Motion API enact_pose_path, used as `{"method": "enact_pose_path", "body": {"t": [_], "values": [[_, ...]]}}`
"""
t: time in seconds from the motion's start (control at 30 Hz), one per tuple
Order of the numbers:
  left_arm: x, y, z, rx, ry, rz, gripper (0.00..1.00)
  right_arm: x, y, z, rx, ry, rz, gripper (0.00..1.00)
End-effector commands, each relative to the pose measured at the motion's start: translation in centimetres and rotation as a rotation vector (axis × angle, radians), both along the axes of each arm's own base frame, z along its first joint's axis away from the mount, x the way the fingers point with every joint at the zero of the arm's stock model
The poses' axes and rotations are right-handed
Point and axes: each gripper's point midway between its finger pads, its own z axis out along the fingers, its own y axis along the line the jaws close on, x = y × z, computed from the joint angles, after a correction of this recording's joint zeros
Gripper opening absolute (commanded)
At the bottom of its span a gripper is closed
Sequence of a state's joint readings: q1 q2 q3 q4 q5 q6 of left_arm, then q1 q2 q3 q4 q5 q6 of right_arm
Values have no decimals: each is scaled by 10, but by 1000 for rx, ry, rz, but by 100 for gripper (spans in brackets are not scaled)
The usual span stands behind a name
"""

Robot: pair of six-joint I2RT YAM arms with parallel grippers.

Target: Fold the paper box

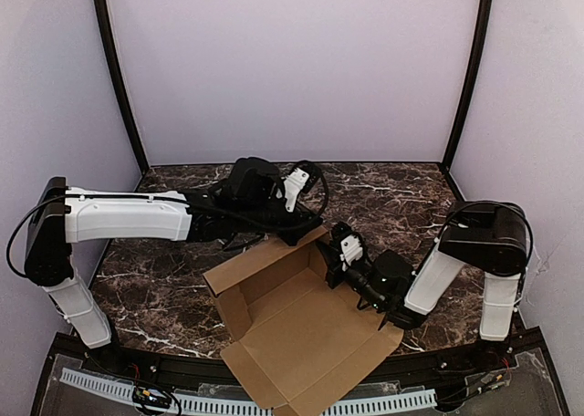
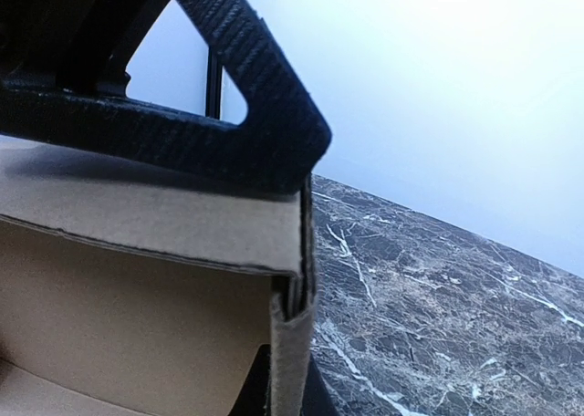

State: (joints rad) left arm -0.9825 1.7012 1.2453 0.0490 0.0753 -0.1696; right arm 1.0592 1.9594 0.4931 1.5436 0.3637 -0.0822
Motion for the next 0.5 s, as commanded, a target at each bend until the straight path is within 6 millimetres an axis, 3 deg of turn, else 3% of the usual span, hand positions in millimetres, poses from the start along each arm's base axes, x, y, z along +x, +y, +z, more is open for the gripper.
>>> {"method": "enact_pose_path", "body": {"t": [0.0, 0.47], "values": [[-27, 12, -31, 106, 144, -43, 12, 1, -1, 15, 26, -45, -25, 3], [-40, 3, -19, 34, 179, -68, 12, 2, 1, 13, 30, -34, -24, 0]]}}
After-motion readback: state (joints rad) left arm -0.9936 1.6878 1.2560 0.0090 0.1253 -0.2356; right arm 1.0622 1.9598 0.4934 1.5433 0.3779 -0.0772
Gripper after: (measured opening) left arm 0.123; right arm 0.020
